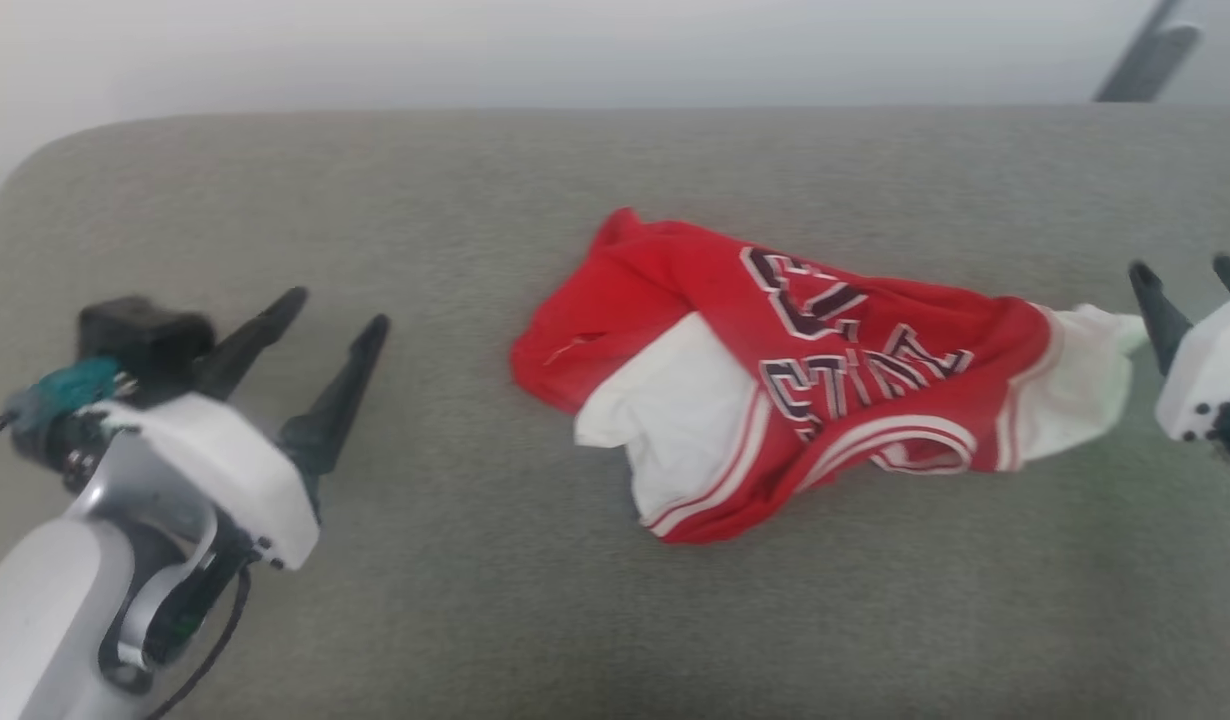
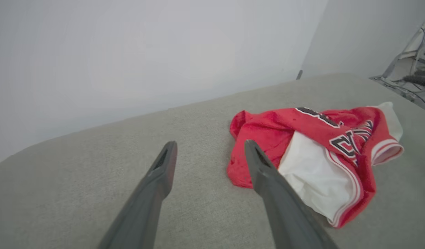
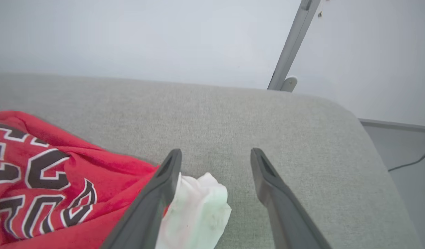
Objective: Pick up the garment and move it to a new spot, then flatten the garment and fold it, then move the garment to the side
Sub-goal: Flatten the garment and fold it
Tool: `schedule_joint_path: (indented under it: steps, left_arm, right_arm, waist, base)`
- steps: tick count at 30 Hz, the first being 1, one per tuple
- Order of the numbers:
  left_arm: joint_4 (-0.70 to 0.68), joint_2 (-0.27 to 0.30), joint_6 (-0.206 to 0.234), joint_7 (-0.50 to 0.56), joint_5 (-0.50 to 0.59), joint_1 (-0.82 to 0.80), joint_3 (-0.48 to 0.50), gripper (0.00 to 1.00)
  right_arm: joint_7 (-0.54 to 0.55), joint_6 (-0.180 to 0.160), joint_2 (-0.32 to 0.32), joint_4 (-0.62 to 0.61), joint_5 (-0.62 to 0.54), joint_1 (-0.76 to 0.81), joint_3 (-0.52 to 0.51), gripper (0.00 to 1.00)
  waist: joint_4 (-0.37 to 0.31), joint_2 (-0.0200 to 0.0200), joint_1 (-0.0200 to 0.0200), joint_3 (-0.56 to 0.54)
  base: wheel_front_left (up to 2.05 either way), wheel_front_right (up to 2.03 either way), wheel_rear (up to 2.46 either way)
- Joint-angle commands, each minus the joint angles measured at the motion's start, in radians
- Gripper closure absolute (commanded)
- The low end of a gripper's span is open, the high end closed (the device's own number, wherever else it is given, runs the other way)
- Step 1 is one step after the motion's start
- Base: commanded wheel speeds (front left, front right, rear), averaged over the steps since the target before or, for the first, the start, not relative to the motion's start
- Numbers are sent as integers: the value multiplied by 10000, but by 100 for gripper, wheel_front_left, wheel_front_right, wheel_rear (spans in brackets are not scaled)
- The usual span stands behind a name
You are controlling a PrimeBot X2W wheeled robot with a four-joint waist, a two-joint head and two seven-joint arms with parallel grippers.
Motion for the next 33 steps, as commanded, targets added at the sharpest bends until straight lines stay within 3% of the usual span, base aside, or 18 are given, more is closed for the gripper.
schedule_joint_path:
  steps: [1, 8, 13, 23, 33]
  left_arm:
    - [-65, 92, -65, 280, -29, -233, -122, 0]
    - [-130, -37, -442, 2256, -496, -1387, -923, 0]
    - [242, -120, -529, 3879, -753, -2066, -1604, 0]
    - [965, -273, -114, 5920, -1170, -2401, -2314, 0]
    - [1909, -304, 354, 6655, -1284, -2376, -2525, 0]
  right_arm:
    - [-372, -14, 147, -214, -162, 155, -14, 0]
    - [-2989, -14, 1141, -1236, -1597, 426, -630, 0]
    - [-3982, -15, 2111, -1712, -2375, 620, -1379, 0]
    - [-4262, -15, 2910, -2081, -2844, 857, -2080, 0]
    - [-4676, -15, 3182, -2370, -2907, 833, -2293, 0]
  waist:
    - [-383, 0, 0, -24]
    - [-1358, 0, 0, 135]
    - [-1917, 0, 0, 280]
    - [-2513, 0, 0, 692]
    - [-2797, 0, 0, 1120]
  base:
    - [0, 0, 0]
    - [0, 0, 0]
    - [0, 0, 0]
    - [0, 0, 0]
    - [0, 0, 0]
